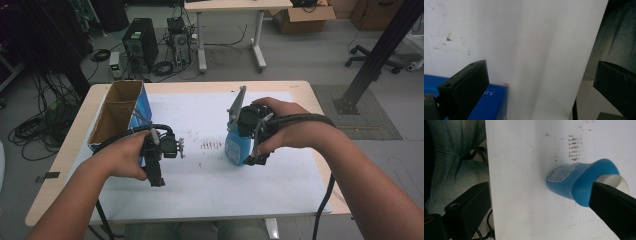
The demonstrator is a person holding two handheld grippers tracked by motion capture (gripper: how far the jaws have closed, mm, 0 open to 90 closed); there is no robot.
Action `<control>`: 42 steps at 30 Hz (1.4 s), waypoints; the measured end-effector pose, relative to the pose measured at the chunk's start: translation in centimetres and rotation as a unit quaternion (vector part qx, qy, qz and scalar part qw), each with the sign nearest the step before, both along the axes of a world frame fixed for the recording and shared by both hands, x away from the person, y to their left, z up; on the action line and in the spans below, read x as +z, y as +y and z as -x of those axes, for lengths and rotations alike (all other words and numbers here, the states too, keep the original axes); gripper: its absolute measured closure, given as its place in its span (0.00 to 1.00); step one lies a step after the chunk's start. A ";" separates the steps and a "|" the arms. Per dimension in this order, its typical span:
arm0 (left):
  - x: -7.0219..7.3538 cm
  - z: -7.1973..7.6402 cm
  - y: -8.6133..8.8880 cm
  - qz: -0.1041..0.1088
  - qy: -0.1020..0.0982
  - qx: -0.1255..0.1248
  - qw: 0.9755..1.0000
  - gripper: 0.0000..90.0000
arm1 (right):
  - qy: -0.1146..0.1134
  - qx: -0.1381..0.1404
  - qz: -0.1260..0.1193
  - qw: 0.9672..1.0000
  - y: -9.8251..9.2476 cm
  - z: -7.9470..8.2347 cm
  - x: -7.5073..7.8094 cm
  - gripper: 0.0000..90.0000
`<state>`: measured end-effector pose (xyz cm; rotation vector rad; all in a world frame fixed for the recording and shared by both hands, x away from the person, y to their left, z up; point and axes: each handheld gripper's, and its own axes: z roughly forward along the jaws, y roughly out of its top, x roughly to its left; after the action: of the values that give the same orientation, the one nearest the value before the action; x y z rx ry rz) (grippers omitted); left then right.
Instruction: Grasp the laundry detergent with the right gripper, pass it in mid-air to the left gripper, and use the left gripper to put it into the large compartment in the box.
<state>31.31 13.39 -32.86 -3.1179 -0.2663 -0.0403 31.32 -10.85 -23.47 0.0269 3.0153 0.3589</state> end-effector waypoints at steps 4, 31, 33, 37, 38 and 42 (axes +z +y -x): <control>0.0 0.0 0.0 -0.002 0.001 0.000 1.000 0.00 | 0.003 -0.003 0.004 1.000 0.0 0.0 -0.4 0.05; 1.2 0.7 -0.7 0.000 -0.008 -0.016 1.000 0.00 | 0.013 -0.063 -0.027 0.998 -3.5 1.0 -3.7 0.05; 1.3 0.8 -0.8 -0.002 -0.008 -0.017 1.000 0.00 | 0.011 -0.071 -0.029 0.997 -3.9 1.0 -4.1 0.05; 1.5 1.1 -0.9 -0.003 -0.007 -0.021 1.000 0.00 | 0.012 -0.086 -0.041 0.995 -4.7 1.0 -4.9 0.05; 1.6 1.1 -0.9 -0.003 -0.007 -0.023 1.000 0.00 | 0.011 -0.090 -0.043 0.995 -4.9 1.0 -5.0 0.05; 1.8 1.3 -1.0 -0.004 -0.008 -0.026 1.000 0.00 | 0.011 -0.107 -0.055 0.993 -5.5 0.9 -5.7 0.06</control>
<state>29.98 12.38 -31.06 -3.1184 -0.1844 -0.0669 30.43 -16.31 -29.21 0.3612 2.9717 0.5034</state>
